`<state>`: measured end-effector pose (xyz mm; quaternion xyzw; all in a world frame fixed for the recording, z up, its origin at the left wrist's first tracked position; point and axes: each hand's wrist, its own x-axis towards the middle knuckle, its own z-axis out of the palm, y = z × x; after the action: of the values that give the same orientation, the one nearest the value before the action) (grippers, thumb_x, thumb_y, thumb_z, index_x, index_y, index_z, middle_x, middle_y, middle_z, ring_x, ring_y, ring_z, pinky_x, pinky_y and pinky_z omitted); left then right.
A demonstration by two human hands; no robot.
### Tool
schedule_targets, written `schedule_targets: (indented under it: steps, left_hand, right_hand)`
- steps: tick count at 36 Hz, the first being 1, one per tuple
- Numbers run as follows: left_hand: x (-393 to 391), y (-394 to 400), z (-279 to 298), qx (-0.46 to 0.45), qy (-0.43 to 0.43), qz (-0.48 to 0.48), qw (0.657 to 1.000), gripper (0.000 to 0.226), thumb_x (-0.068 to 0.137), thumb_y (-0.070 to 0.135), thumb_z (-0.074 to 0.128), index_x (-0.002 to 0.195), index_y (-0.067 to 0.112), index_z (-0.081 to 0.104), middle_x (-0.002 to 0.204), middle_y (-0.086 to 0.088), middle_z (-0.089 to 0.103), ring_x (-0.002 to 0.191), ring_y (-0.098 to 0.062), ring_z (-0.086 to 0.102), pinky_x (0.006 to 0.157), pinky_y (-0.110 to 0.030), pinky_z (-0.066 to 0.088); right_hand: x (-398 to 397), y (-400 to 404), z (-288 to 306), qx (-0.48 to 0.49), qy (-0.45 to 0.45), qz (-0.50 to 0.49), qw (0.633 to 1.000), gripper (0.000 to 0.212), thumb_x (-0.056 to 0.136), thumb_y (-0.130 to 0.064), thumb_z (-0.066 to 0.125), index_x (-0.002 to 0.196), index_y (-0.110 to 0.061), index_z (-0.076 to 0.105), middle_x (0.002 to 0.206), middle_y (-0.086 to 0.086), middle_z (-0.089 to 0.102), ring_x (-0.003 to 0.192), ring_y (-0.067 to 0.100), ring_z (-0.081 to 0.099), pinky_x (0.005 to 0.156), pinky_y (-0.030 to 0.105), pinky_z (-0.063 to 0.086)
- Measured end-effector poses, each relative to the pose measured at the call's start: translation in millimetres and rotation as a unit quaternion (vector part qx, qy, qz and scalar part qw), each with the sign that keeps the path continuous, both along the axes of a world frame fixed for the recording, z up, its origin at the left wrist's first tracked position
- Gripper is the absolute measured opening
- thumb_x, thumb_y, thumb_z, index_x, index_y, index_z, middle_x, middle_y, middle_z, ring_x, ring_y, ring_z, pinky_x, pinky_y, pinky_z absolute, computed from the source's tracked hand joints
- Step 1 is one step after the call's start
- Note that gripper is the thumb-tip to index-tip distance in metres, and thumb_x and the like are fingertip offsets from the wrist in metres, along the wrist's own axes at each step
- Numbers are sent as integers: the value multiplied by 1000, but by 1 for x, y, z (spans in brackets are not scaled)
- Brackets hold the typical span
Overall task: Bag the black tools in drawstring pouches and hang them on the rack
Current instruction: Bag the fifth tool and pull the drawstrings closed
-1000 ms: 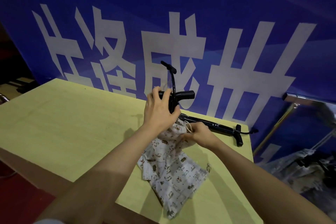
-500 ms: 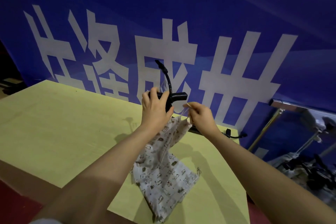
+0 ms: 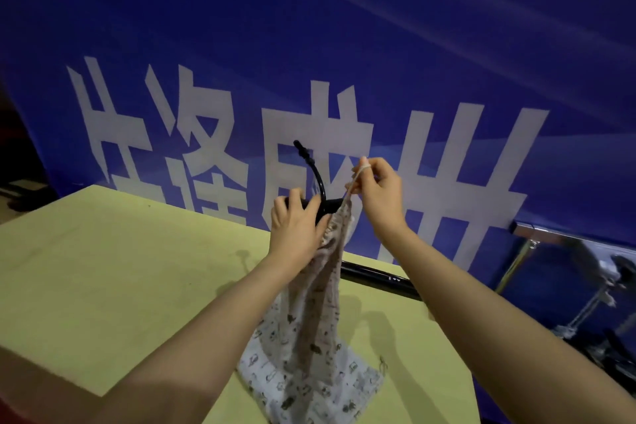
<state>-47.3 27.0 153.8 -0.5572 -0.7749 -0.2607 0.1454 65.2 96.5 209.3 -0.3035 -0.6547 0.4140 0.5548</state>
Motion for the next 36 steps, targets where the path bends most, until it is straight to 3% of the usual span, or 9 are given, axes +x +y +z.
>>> schedule_targets:
  steps: [3, 5, 11, 20, 22, 25, 29, 33, 36]
  left_hand:
    - [-2, 2, -5, -6, -13, 8, 1000, 36, 101, 34, 32, 131, 18, 43, 126, -9, 36, 108, -29, 34, 90, -36, 33]
    - [-5, 3, -7, -8, -14, 16, 1000, 36, 99, 26, 34, 134, 17, 41, 127, -10, 37, 108, -29, 36, 90, -36, 34]
    - [-17, 8, -1, -48, 13, 26, 998, 27, 97, 19, 45, 121, 10, 53, 124, -10, 41, 114, -30, 41, 92, -38, 39]
    - [-23, 9, -7, -55, -61, -20, 996, 26, 96, 21, 48, 119, 10, 42, 120, -11, 45, 102, -30, 54, 65, -31, 38]
    - [-23, 10, -10, -60, -69, -30, 995, 27, 97, 27, 44, 117, 9, 46, 118, -11, 48, 106, -30, 52, 71, -34, 41]
    - [-26, 14, -13, -63, -107, -50, 991, 33, 98, 30, 38, 116, 6, 53, 118, -11, 53, 115, -32, 45, 93, -39, 40]
    - [-19, 15, -2, -40, -212, -161, 963, 38, 95, 24, 46, 132, 14, 45, 132, -4, 48, 127, -23, 35, 105, -34, 31]
    - [-4, 22, 13, -35, -287, -229, 929, 30, 95, 30, 48, 125, 27, 48, 125, -3, 52, 118, -20, 38, 93, -34, 35]
    - [1, 28, 16, -42, -317, -229, 920, 15, 97, 41, 42, 104, 30, 49, 96, -8, 56, 95, -26, 51, 72, -37, 44]
  right_hand:
    - [-6, 1, 10, -51, 41, 30, 997, 24, 101, -21, 43, 94, -3, 58, 77, 4, 59, 64, 12, 65, 72, 31, 58]
    - [-7, -1, 15, -72, 64, 42, 994, 24, 101, -19, 42, 98, -2, 58, 76, 5, 58, 58, 11, 62, 65, 26, 56]
    - [-11, -4, 20, -35, 55, 17, 998, 22, 100, -23, 45, 94, -9, 61, 66, 2, 54, 52, 7, 53, 58, 24, 51]
    - [-22, -9, 32, -33, 49, 78, 995, 20, 100, -20, 45, 96, -7, 60, 73, 2, 58, 55, 8, 56, 58, 19, 53]
    - [-24, -8, 32, -36, 45, 80, 995, 20, 100, -19, 45, 97, -6, 60, 73, 1, 59, 53, 4, 56, 57, 18, 53]
    - [-25, -8, 30, -35, 41, 81, 995, 21, 99, -18, 45, 99, -4, 60, 74, 2, 59, 53, 3, 56, 57, 18, 52]
    - [-24, -7, 29, -29, 20, 81, 996, 21, 99, -17, 46, 98, -4, 61, 75, 2, 59, 55, 4, 55, 58, 18, 52]
    - [-23, -7, 29, -9, -2, 70, 997, 21, 99, -17, 47, 98, -3, 63, 71, 2, 59, 54, 3, 53, 56, 16, 50]
    - [-20, -6, 29, 0, 7, 61, 998, 19, 98, -17, 48, 94, -6, 63, 68, 2, 56, 53, 4, 50, 53, 17, 47]
